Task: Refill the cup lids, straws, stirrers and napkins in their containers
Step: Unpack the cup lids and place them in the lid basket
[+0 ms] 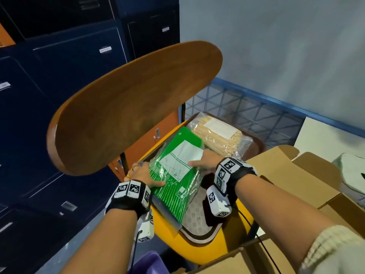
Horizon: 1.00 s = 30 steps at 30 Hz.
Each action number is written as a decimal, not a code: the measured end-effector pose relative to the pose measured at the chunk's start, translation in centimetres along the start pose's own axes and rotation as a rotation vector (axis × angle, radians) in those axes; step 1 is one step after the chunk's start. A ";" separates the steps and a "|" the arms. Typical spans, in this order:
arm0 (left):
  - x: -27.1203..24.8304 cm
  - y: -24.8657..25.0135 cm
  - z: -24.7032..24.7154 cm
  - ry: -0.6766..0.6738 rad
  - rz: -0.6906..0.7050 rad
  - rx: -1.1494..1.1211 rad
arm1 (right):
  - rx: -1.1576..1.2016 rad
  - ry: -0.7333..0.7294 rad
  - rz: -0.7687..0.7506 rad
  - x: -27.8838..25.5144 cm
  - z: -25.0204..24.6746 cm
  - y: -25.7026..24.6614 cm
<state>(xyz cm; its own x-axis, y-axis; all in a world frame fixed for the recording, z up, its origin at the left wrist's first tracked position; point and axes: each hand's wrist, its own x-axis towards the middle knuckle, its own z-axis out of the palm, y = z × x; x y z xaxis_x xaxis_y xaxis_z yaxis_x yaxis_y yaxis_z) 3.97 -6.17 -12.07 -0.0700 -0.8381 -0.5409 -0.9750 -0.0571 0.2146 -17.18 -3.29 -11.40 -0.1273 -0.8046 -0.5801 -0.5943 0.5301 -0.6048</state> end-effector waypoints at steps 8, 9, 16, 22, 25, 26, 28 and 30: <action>-0.4 0.3 -1.9 0.042 0.156 -0.225 | 0.221 0.209 -0.096 -1.5 -1.7 -0.4; -0.8 0.7 -2.5 0.042 0.183 -0.271 | 0.268 0.257 -0.122 -1.6 -2.1 -0.7; -6.6 4.1 -8.1 0.106 0.319 -0.580 | 0.634 0.360 -0.359 -7.6 -6.6 -3.8; -15.3 8.2 -12.2 0.069 0.510 -0.818 | 0.666 0.471 -0.560 -18.5 -9.9 -5.0; -20.1 9.4 -12.8 0.039 0.550 -0.763 | 0.634 0.551 -0.596 -23.7 -11.1 -3.8; -21.5 10.0 -12.6 0.026 0.552 -0.761 | 0.616 0.581 -0.604 -25.5 -11.4 -3.3; -25.2 11.7 -12.0 0.015 0.593 -0.764 | 0.648 0.545 -0.608 -28.9 -12.0 -1.6; -27.8 13.5 -11.5 0.046 0.660 -0.769 | 0.661 0.504 -0.587 -32.5 -12.3 0.6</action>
<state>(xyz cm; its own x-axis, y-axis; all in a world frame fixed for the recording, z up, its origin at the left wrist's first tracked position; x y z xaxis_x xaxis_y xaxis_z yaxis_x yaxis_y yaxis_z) -4.81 10.13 15.20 -0.5218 -0.8476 -0.0965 -0.3434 0.1051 0.9333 -23.17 19.88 13.77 -0.3670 -0.9236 0.1109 -0.1323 -0.0662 -0.9890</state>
